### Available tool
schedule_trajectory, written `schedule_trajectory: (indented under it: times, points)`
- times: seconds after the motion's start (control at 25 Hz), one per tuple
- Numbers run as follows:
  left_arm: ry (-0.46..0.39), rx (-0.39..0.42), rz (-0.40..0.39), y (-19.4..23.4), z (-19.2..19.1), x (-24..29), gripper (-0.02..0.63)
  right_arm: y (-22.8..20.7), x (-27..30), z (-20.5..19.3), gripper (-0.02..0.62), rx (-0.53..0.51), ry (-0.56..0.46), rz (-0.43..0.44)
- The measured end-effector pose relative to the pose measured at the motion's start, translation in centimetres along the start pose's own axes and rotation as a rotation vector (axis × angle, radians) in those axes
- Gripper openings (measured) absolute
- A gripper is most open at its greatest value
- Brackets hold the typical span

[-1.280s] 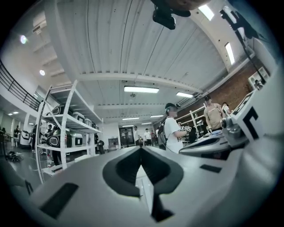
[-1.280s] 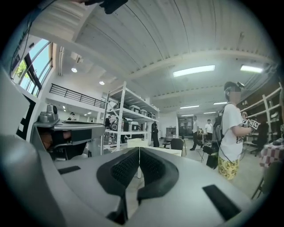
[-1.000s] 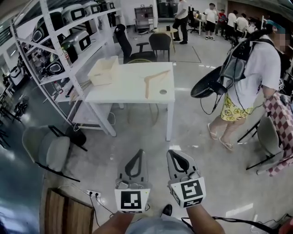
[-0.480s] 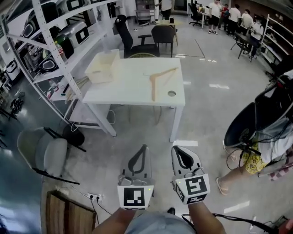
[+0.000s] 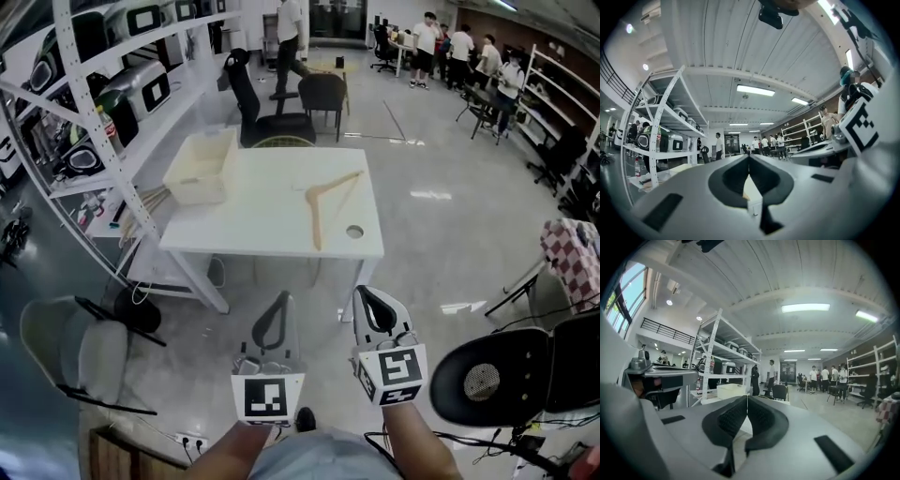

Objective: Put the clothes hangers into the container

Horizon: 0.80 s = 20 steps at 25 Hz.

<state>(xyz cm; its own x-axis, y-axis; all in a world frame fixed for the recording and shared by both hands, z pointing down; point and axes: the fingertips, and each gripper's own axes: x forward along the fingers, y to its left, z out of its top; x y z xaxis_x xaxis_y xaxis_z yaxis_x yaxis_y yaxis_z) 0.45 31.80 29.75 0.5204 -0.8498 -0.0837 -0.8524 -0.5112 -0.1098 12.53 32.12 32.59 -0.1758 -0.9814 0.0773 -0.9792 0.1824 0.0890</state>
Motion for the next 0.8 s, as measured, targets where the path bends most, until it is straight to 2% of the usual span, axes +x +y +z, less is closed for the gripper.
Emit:
schedule_trajectory:
  times: [0.16,0.4,0.8]
  points:
    - [-0.015,-0.009,0.009,2.2,0.3,1.5,0.012,-1.4,1.7,1.4,0.011,-0.028,-0.021,-0.046]
    - [-0.002,0.015,0.021,4.5,-1.0,3.2,0.011,-3.3,3.2,1.3,0.011,-0.031,-0.011,-0.090]
    - [0.066,0.008,-0.002,5.2,-4.4,8.6,0.011,-4.8,8.1,-2.0,0.011,0.005,0.054,-0.072]
